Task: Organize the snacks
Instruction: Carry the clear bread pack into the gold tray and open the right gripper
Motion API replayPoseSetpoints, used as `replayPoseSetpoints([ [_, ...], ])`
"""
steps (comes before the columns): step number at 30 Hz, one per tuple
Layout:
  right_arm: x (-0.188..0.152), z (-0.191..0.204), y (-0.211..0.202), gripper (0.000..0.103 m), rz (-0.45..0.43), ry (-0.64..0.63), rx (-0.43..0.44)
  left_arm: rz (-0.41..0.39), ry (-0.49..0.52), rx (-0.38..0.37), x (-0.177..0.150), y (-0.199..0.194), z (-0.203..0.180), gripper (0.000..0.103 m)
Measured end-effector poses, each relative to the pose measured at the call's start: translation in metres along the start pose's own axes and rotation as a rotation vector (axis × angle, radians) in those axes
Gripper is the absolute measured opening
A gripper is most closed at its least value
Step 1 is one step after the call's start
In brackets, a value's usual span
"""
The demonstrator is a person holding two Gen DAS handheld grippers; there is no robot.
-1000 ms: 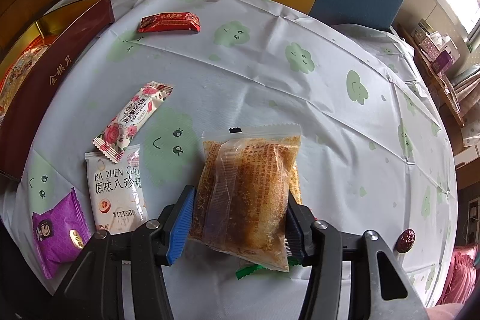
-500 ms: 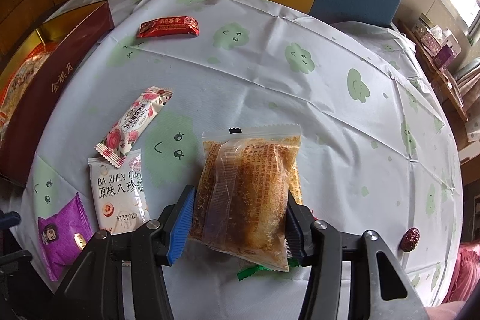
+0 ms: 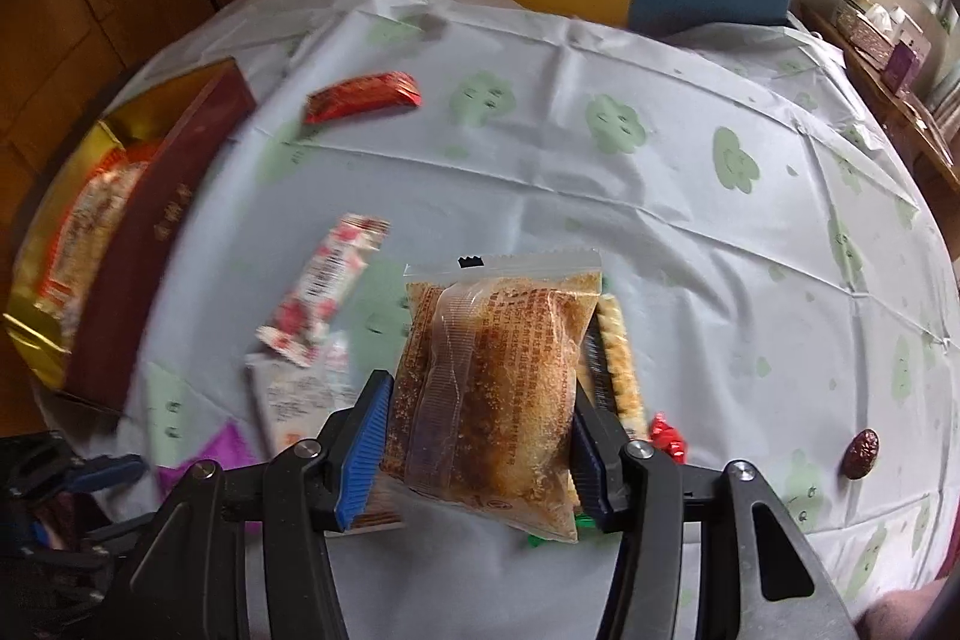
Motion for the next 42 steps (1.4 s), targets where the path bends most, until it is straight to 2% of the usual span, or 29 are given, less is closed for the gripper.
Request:
replayPoseSetpoints([
  [3, 0.007, 0.017, -0.007, 0.054, -0.007, -0.013, 0.058, -0.009, -0.01, -0.01, 0.0, 0.0, 0.001, 0.032],
  [12, 0.037, 0.105, -0.024, 0.054, -0.028, -0.147, 0.247, -0.036, -0.035, -0.039, -0.002, -0.002, 0.006, 0.032],
  [18, 0.048, 0.168, -0.022, 0.054, 0.023, -0.258, 0.388, -0.046, -0.049, -0.06, -0.003, -0.002, 0.009, 0.032],
  [24, 0.049, 0.215, -0.009, 0.054, 0.054, -0.352, 0.413, -0.051, -0.054, -0.067, -0.004, -0.002, 0.01, 0.032],
  [28, 0.049, 0.231, 0.002, 0.055, 0.078, -0.377, 0.441, -0.052, -0.061, -0.071, -0.004, -0.003, 0.011, 0.032],
  [32, 0.047, 0.242, 0.009, 0.059, 0.116, -0.4, 0.486, -0.053, -0.061, -0.07, -0.004, -0.003, 0.011, 0.032],
  [42, 0.05, 0.215, 0.0, 0.061, 0.076, -0.331, 0.469, -0.054, -0.056, -0.064, -0.004, -0.003, 0.011, 0.032],
])
Point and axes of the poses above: each gripper's, at about its wrist camera, not at the fingertips, and y roughly the way its jaws point, z to its left, x to its top, the point moved 3 cm from there along y, roughly the way its jaws point, and after that the axes turned 7 degrees about -z, right-handed, at the moved point
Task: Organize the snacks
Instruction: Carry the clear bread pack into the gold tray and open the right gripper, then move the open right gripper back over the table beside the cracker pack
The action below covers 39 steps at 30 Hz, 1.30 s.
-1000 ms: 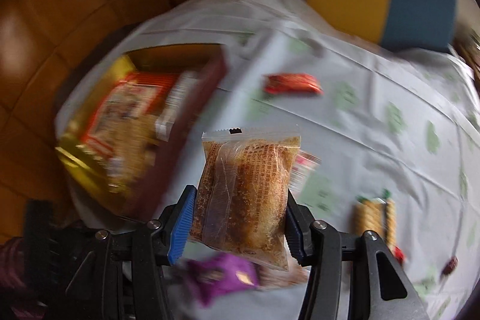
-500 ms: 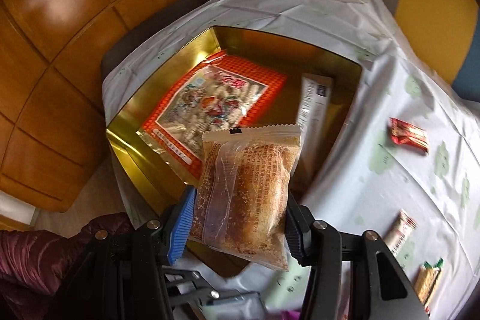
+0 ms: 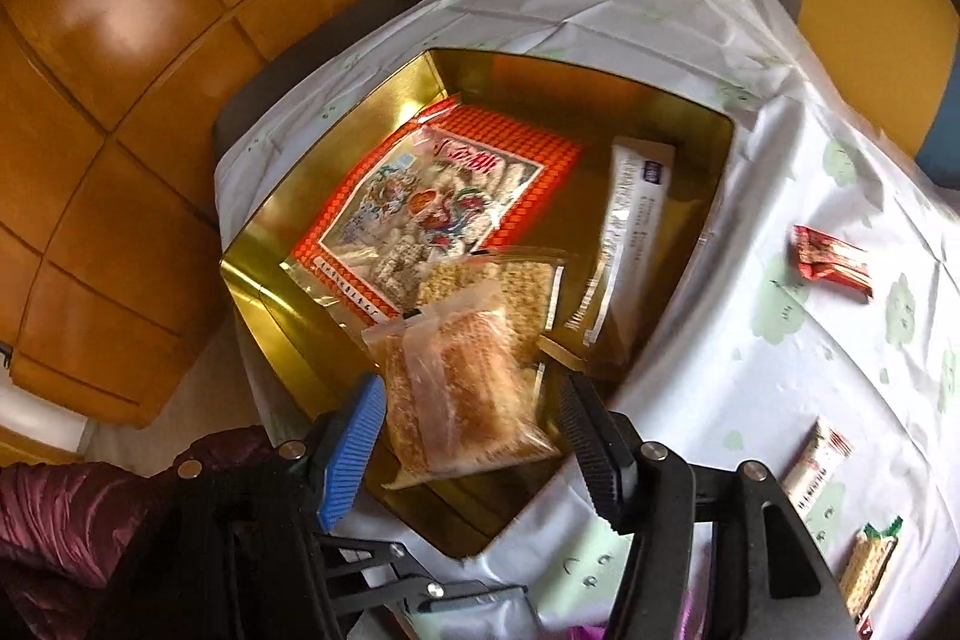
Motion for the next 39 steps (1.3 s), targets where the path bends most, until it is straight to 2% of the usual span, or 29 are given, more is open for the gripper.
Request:
replayPoseSetpoints([
  [12, -0.036, -0.062, -0.044, 0.062, -0.051, 0.132, -0.102, 0.001, 0.014, 0.012, 0.0, 0.001, -0.002, 0.032],
  [19, -0.073, -0.107, -0.064, 0.062, -0.042, 0.222, -0.203, 0.007, 0.028, 0.023, 0.001, 0.002, -0.003, 0.032],
  [28, -0.118, -0.156, -0.075, 0.061, 0.012, 0.291, -0.36, 0.025, 0.057, 0.054, 0.003, 0.006, -0.009, 0.035],
  [32, -0.128, -0.169, -0.075, 0.052, 0.048, 0.28, -0.4, 0.033, 0.063, 0.065, 0.003, 0.007, -0.01, 0.036],
  [34, -0.133, -0.176, -0.071, 0.039, 0.061, 0.287, -0.412, 0.037, 0.067, 0.071, 0.003, 0.007, -0.011, 0.037],
  [37, -0.139, -0.179, -0.066, 0.032, 0.093, 0.268, -0.444, 0.044, 0.075, 0.083, 0.004, 0.008, -0.013, 0.038],
  [39, -0.14, -0.178, -0.063, 0.032, 0.103, 0.241, -0.456, 0.047, 0.077, 0.09, 0.004, 0.009, -0.013, 0.038],
])
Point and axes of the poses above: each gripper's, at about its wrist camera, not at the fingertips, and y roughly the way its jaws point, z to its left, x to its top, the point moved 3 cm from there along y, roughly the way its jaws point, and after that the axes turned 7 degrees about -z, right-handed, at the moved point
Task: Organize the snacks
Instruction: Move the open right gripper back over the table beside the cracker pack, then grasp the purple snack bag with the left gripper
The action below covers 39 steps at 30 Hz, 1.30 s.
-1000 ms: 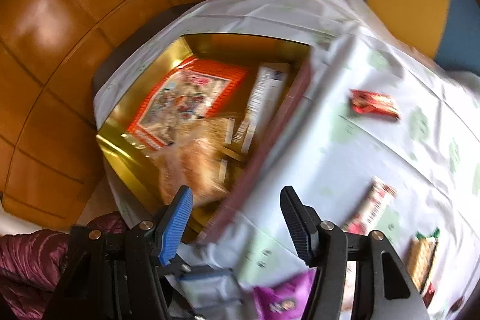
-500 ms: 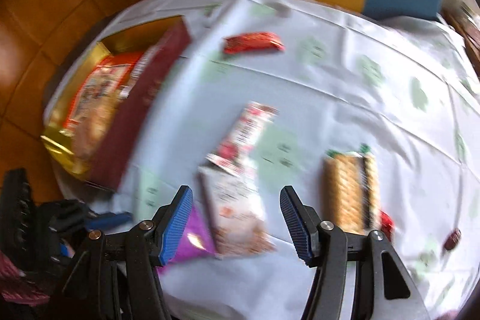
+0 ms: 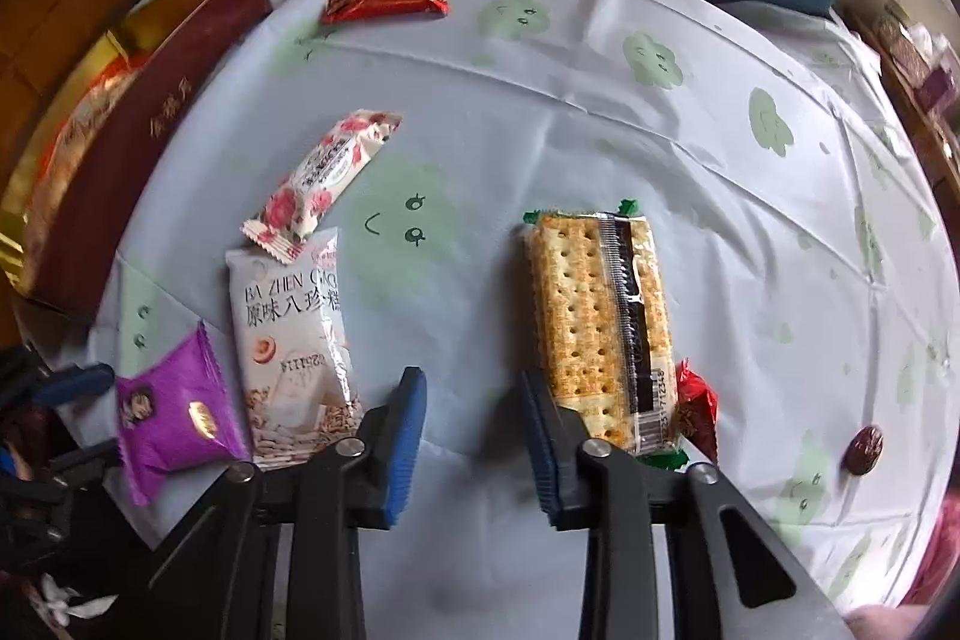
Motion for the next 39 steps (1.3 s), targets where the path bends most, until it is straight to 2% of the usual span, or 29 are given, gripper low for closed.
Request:
replayPoseSetpoints([
  [7, 0.001, 0.005, 0.007, 0.032, 0.003, -0.02, -0.009, 0.008, -0.003, 0.011, 0.004, 0.0, -0.003, 0.04],
  [11, -0.001, 0.01, 0.008, 0.032, 0.002, -0.024, -0.016, 0.015, -0.009, -0.015, 0.005, -0.003, -0.007, 0.04],
  [22, -0.002, 0.008, 0.009, 0.032, 0.001, -0.019, -0.017, -0.023, 0.074, -0.048, 0.023, -0.025, -0.025, 0.04],
  [26, -0.002, 0.009, 0.009, 0.033, 0.003, -0.025, -0.023, -0.027, 0.111, -0.06, 0.039, -0.02, -0.034, 0.04],
  [31, 0.0, 0.009, 0.009, 0.034, 0.006, -0.02, -0.024, 0.025, 0.179, -0.073, 0.05, 0.006, -0.045, 0.04],
  [33, 0.001, 0.008, 0.009, 0.035, 0.006, -0.02, -0.026, 0.049, 0.209, -0.031, 0.053, 0.019, -0.045, 0.049],
  [39, 0.002, 0.008, 0.01, 0.037, 0.009, -0.02, -0.032, 0.11, 0.188, -0.035, 0.051, 0.043, -0.04, 0.049],
])
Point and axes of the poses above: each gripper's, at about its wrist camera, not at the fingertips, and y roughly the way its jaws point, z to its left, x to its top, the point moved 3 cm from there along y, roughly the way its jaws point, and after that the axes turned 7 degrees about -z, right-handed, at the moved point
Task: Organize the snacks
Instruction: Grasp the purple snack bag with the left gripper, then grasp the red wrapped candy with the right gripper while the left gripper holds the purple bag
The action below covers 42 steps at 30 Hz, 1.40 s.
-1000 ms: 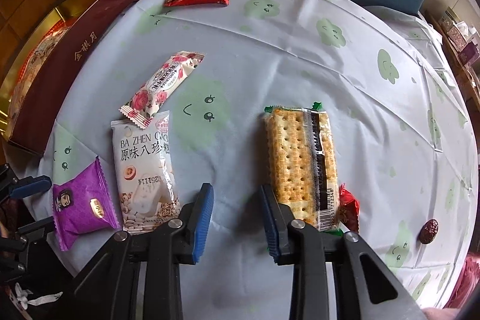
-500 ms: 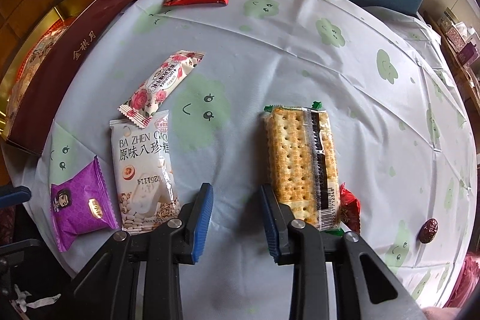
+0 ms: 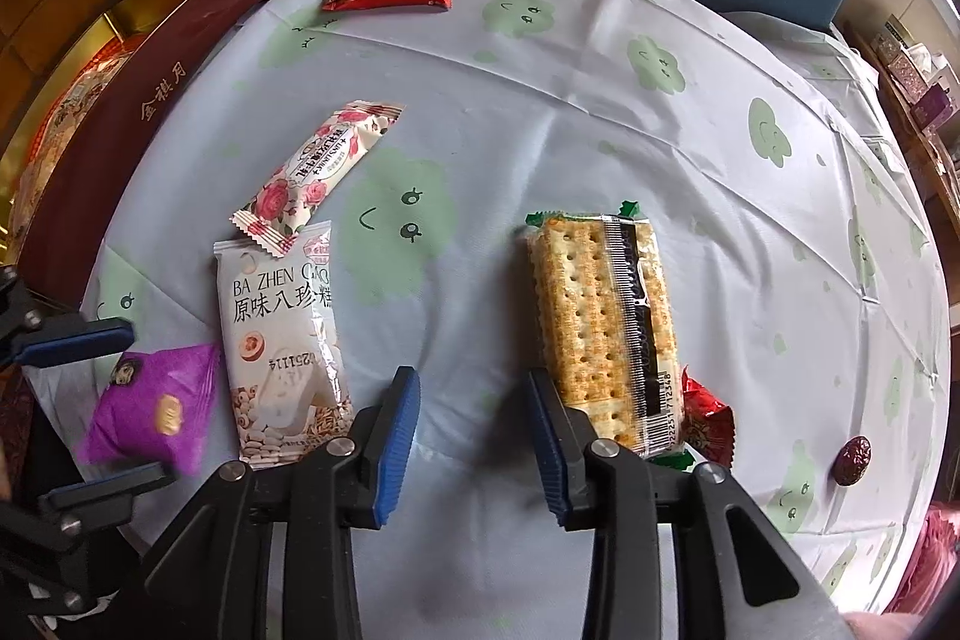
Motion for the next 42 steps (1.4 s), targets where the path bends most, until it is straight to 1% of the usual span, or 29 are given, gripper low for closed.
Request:
replayPoseSetpoints([
  [1, 0.0, 0.0, 0.0, 0.037, 0.0, -0.002, -0.002, 0.011, -0.001, 0.005, -0.002, 0.003, -0.001, 0.047],
  [3, 0.0, 0.001, 0.0, 0.037, -0.001, -0.006, -0.005, -0.023, 0.023, 0.03, -0.005, 0.0, -0.002, 0.042],
  [4, 0.0, 0.001, 0.0, 0.037, -0.001, -0.005, -0.005, -0.027, 0.021, 0.029, -0.006, -0.002, -0.003, 0.042],
  [6, 0.0, 0.002, 0.0, 0.037, -0.001, -0.003, -0.003, -0.04, -0.025, 0.031, -0.009, -0.007, 0.001, 0.042],
  [9, 0.0, 0.002, 0.0, 0.037, -0.001, -0.009, -0.008, -0.077, -0.065, 0.075, -0.017, -0.013, 0.004, 0.042],
  [11, 0.0, 0.003, 0.0, 0.037, -0.001, -0.004, -0.005, -0.123, -0.089, 0.106, -0.024, -0.016, 0.004, 0.042],
  [15, -0.001, 0.002, 0.0, 0.037, -0.002, 0.001, -0.005, -0.176, -0.076, 0.141, -0.031, -0.017, 0.001, 0.042],
  [20, -0.001, -0.001, 0.001, 0.037, -0.003, 0.014, -0.002, -0.199, -0.098, 0.131, -0.032, -0.019, 0.005, 0.041],
  [27, 0.002, -0.002, -0.004, 0.037, -0.02, 0.012, -0.005, -0.208, -0.128, 0.113, -0.035, -0.02, 0.008, 0.041],
  [29, 0.005, -0.005, -0.012, 0.037, -0.053, 0.04, 0.01, -0.218, -0.137, 0.105, -0.036, -0.02, 0.009, 0.041],
  [32, 0.012, -0.021, -0.032, 0.037, -0.144, 0.143, 0.049, -0.22, -0.15, 0.091, -0.036, -0.021, 0.01, 0.041],
  [33, 0.014, -0.028, -0.036, 0.037, -0.166, 0.176, 0.05, -0.221, -0.154, 0.088, -0.037, -0.021, 0.011, 0.041],
  [35, 0.015, -0.047, -0.043, 0.037, -0.201, 0.264, 0.027, -0.225, -0.159, 0.082, -0.037, -0.021, 0.012, 0.041],
  [37, 0.014, -0.068, -0.045, 0.037, -0.206, 0.359, 0.012, -0.23, -0.166, 0.082, -0.038, -0.021, 0.012, 0.041],
  [39, 0.015, -0.075, -0.045, 0.037, -0.197, 0.405, 0.037, -0.236, -0.164, 0.083, -0.039, -0.02, 0.011, 0.041],
  [42, 0.025, -0.062, -0.046, 0.037, -0.19, 0.377, 0.103, -0.245, -0.153, 0.085, -0.04, -0.021, 0.01, 0.041],
])
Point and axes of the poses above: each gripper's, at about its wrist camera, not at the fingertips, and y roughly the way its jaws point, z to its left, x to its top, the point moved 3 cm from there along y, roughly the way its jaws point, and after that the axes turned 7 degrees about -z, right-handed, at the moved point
